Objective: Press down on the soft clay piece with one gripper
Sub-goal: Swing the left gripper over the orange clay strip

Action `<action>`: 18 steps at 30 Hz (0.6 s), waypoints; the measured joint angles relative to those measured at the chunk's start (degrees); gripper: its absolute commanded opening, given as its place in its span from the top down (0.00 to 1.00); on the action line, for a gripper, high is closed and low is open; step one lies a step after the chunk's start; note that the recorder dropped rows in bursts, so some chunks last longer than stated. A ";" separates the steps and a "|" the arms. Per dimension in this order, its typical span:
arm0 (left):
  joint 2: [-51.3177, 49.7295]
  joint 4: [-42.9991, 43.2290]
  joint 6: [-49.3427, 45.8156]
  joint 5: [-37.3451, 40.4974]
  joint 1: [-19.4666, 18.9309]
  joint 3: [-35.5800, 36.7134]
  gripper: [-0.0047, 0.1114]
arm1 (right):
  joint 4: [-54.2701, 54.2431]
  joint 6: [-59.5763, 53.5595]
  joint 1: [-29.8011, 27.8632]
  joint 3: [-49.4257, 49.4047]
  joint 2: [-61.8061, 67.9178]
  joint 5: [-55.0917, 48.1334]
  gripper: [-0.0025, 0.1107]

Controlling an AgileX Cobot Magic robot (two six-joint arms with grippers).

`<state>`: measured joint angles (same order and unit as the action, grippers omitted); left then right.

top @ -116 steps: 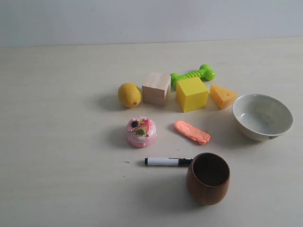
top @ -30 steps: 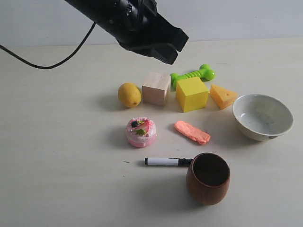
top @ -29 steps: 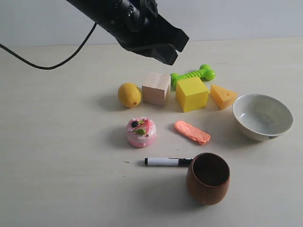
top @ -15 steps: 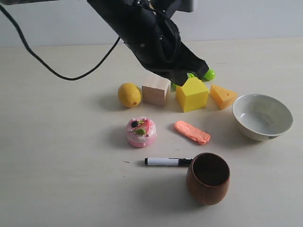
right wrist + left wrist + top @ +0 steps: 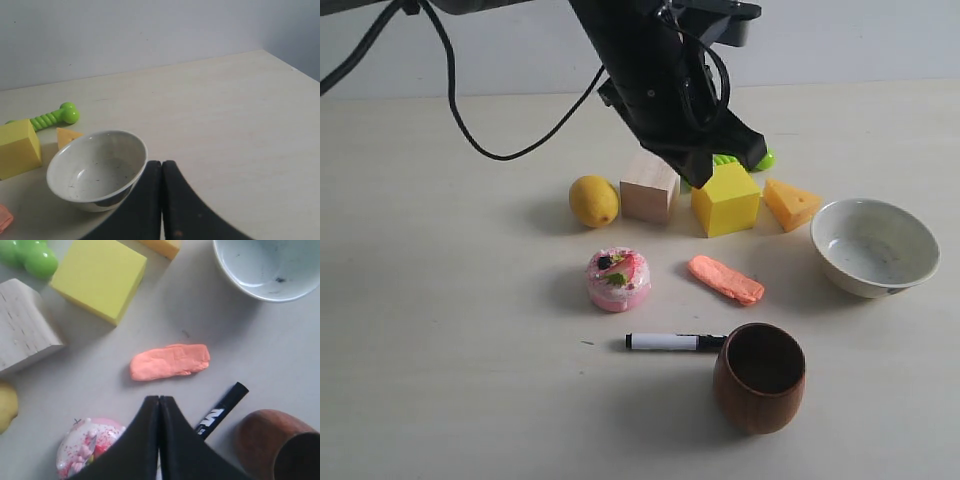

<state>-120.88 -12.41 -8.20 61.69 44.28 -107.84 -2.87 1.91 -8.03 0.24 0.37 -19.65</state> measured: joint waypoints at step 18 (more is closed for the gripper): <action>-12.34 2.50 4.10 4.10 3.19 -9.72 0.96 | 0.00 0.00 0.00 0.00 0.00 0.00 0.98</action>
<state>-133.21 -9.91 -4.10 65.79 47.47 -117.56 -2.87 1.91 -8.03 0.24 0.37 -19.65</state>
